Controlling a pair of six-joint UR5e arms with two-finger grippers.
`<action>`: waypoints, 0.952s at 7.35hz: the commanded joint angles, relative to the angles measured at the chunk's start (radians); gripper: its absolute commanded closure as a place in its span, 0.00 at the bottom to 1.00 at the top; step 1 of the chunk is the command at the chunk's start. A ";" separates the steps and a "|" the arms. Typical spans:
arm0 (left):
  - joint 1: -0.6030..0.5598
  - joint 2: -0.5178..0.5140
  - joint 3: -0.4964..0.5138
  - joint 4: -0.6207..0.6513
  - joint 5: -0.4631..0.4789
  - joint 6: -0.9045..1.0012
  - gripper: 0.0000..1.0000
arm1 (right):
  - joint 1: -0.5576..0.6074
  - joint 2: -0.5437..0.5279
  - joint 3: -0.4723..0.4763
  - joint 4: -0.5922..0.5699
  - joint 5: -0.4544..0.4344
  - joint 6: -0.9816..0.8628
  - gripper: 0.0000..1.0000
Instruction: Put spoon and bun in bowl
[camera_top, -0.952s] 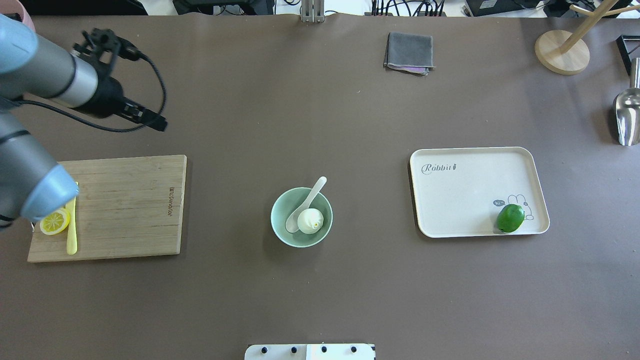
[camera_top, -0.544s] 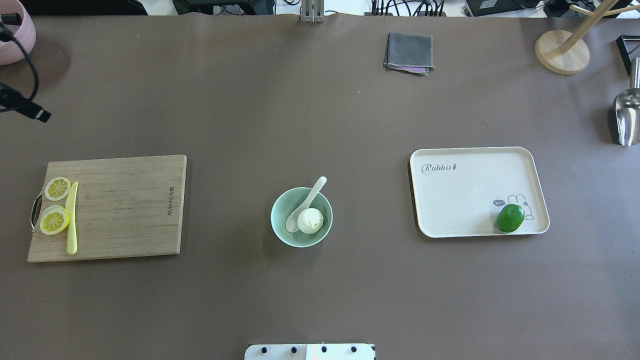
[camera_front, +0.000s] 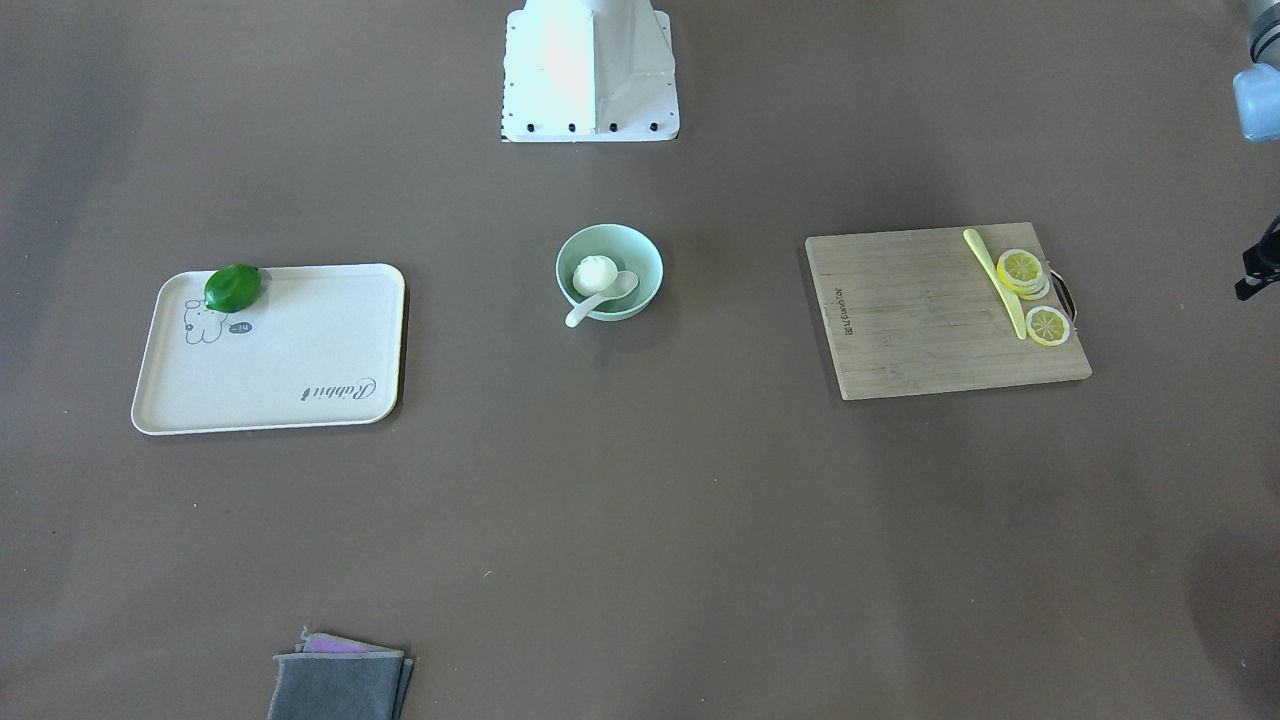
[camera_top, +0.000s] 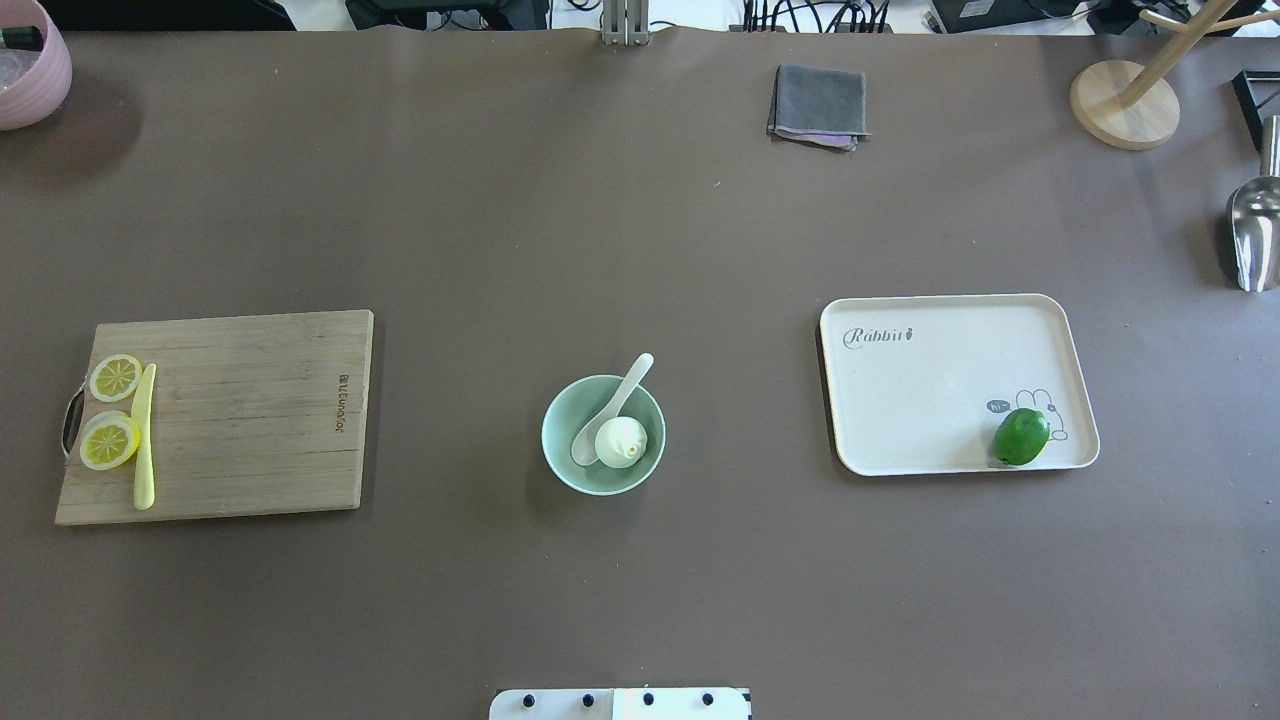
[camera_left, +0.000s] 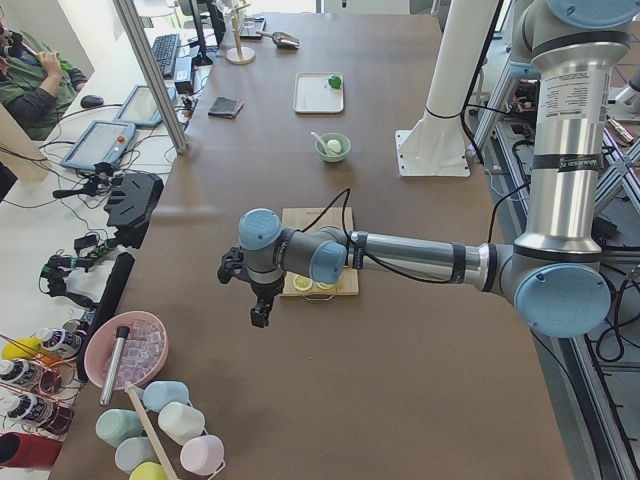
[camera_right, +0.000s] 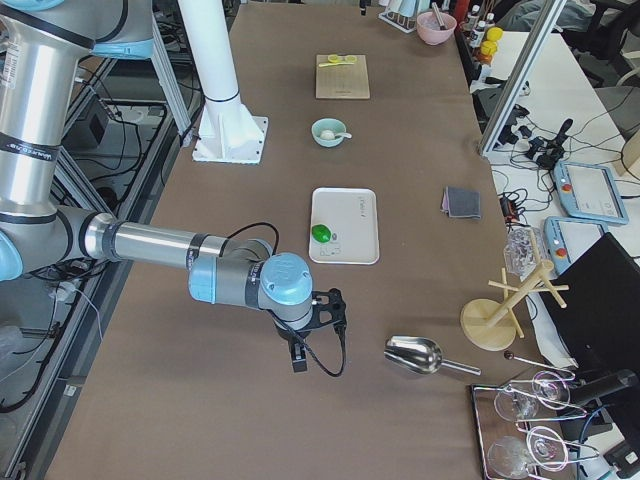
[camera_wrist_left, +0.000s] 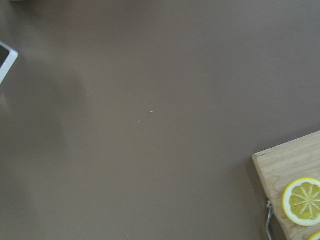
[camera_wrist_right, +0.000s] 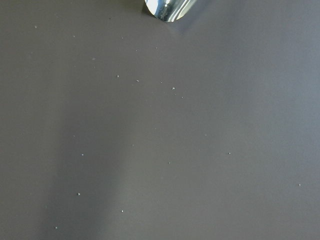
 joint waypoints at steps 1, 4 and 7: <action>-0.115 -0.003 -0.003 0.113 -0.086 0.011 0.02 | 0.000 0.038 0.003 -0.011 0.008 0.019 0.00; -0.142 0.029 -0.052 0.130 -0.094 0.013 0.02 | -0.050 0.095 0.003 -0.011 0.024 0.171 0.00; -0.139 0.136 -0.118 0.113 -0.085 0.011 0.02 | -0.117 0.110 0.009 -0.003 0.011 0.270 0.00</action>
